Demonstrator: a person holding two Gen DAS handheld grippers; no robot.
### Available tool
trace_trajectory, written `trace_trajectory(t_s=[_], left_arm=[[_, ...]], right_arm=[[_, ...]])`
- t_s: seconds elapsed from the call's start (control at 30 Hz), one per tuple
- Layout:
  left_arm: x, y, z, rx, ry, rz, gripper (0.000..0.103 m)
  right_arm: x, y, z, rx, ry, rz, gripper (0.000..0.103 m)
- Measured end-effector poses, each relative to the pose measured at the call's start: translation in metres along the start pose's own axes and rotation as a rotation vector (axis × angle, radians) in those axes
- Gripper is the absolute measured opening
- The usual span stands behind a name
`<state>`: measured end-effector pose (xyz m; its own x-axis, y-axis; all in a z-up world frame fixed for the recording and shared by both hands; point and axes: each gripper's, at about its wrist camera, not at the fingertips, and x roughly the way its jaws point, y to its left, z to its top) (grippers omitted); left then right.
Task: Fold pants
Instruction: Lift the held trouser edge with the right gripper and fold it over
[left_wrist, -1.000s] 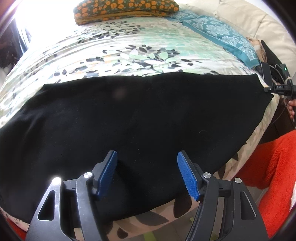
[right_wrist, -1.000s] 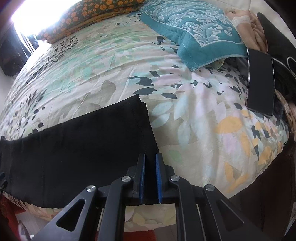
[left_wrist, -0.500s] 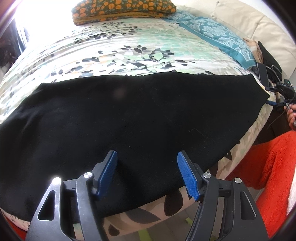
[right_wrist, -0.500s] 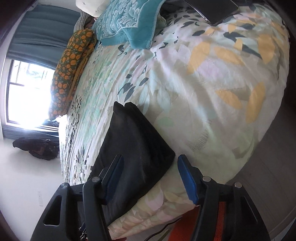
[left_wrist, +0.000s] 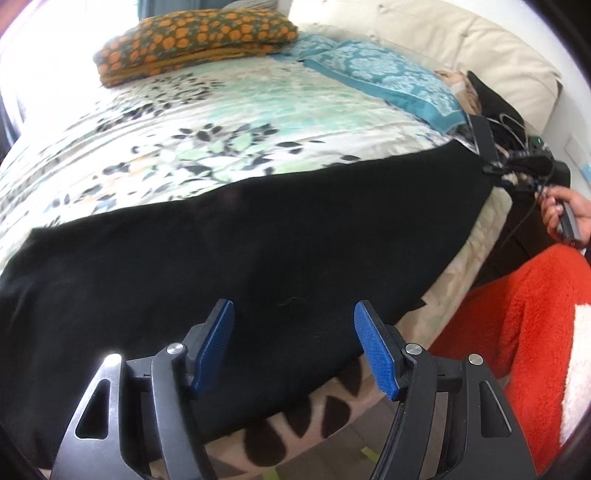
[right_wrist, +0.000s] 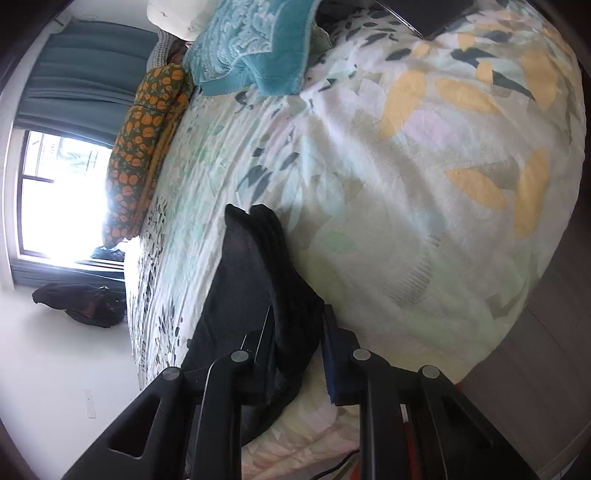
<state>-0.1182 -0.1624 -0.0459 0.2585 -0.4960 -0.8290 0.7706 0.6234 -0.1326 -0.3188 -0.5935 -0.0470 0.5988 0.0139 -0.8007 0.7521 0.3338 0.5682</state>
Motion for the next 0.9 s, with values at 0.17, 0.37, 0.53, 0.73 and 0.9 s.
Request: trace_trajectory(t_s=[0.17, 0.37, 0.53, 0.73, 0.9], left_arm=[[0.030, -0.020, -0.009, 0.087, 0.115, 0.002, 0.079], [-0.028, 0.075, 0.001, -0.274, 0.031, -0.043, 0.078], [-0.080, 0.164, -0.027, -0.512, -0.080, 0.030, 0.078], [-0.103, 0.212, -0.086, -0.651, -0.124, 0.067, 0.078], [-0.110, 0.231, -0.093, -0.684, -0.154, 0.049, 0.078]], right_arm=[[-0.021, 0.043, -0.018, -0.069, -0.048, 0.119, 0.020], [-0.014, 0.136, -0.073, -0.189, 0.011, 0.289, 0.020], [0.039, 0.216, -0.148, -0.228, 0.117, 0.408, 0.020], [0.138, 0.286, -0.262, -0.307, 0.284, 0.405, 0.020], [0.191, 0.308, -0.340, -0.434, 0.386, 0.318, 0.020]])
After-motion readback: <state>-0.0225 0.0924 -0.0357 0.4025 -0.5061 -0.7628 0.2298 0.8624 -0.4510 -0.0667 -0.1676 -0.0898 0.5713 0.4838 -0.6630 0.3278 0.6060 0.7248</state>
